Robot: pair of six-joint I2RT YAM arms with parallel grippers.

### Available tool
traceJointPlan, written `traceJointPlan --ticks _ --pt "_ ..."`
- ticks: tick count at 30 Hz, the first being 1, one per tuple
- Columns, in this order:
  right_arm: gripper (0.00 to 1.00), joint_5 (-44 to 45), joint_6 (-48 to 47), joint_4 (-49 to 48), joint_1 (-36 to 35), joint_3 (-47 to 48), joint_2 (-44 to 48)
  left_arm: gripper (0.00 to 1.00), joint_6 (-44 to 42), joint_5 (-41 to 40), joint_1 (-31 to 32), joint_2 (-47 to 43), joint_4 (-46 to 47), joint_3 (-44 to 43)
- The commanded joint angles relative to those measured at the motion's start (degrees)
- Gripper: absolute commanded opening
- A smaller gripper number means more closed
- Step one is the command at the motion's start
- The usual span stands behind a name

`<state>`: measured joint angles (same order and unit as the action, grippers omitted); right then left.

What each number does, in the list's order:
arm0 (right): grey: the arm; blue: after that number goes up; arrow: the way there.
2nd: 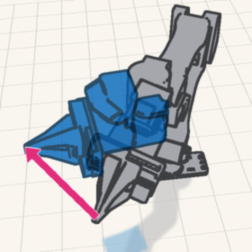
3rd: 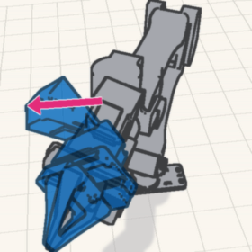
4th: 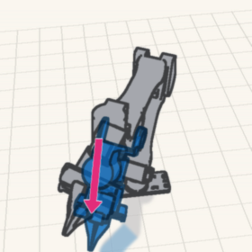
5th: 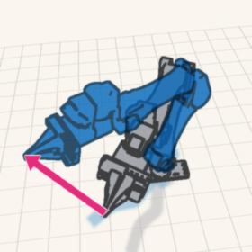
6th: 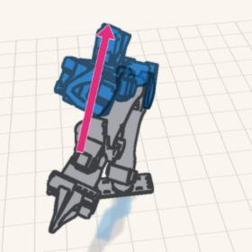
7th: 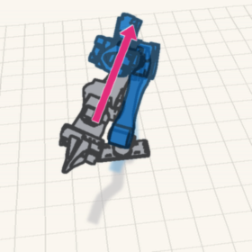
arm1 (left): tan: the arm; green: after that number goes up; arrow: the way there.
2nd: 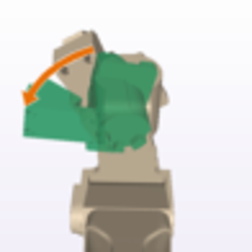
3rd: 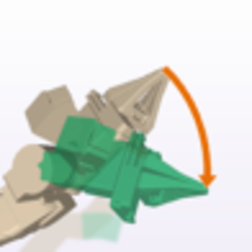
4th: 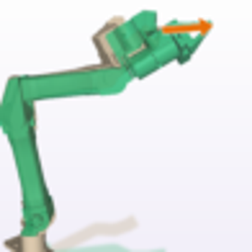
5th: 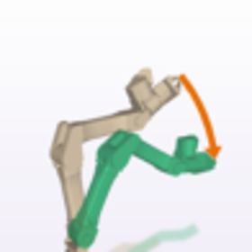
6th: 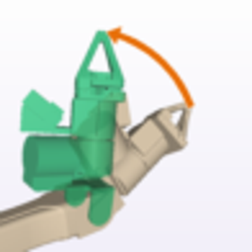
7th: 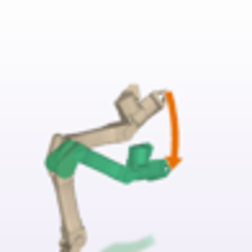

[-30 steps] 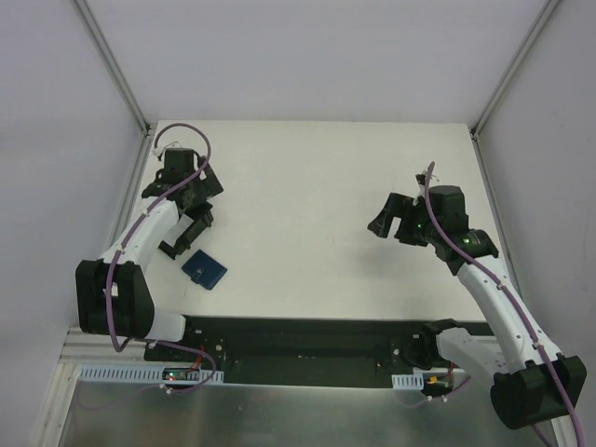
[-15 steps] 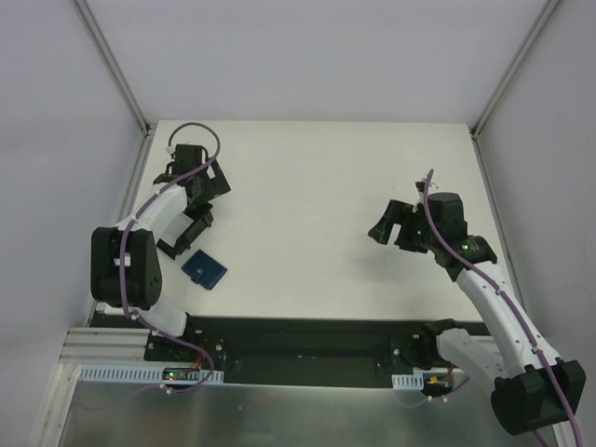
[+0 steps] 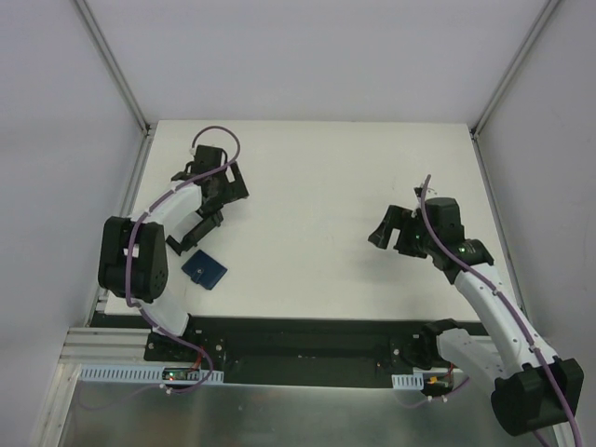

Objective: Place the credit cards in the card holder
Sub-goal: Move the storage box to the center of the board.

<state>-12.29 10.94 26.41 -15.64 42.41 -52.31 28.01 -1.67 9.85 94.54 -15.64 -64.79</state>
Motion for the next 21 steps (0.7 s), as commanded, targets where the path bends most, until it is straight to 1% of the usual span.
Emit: traceJointPlan --ticks 1,11,17,21 --pt "0.96 2.8 1.1 -0.1 -0.2 -0.5 1.7 0.99 3.2 1.6 2.9 0.8 1.8 -3.1" --pt "0.96 18.3 4.4 4.3 0.1 -3.7 5.0 0.99 7.5 1.5 13.0 4.9 1.8 -8.1" --pt "0.96 22.2 5.6 7.1 1.7 -4.2 7.8 0.99 11.3 1.0 19.1 8.5 1.8 -12.0" --pt "0.96 22.1 6.5 7.4 3.3 -5.1 9.3 0.99 14.4 1.2 22.6 10.8 1.8 -14.6"
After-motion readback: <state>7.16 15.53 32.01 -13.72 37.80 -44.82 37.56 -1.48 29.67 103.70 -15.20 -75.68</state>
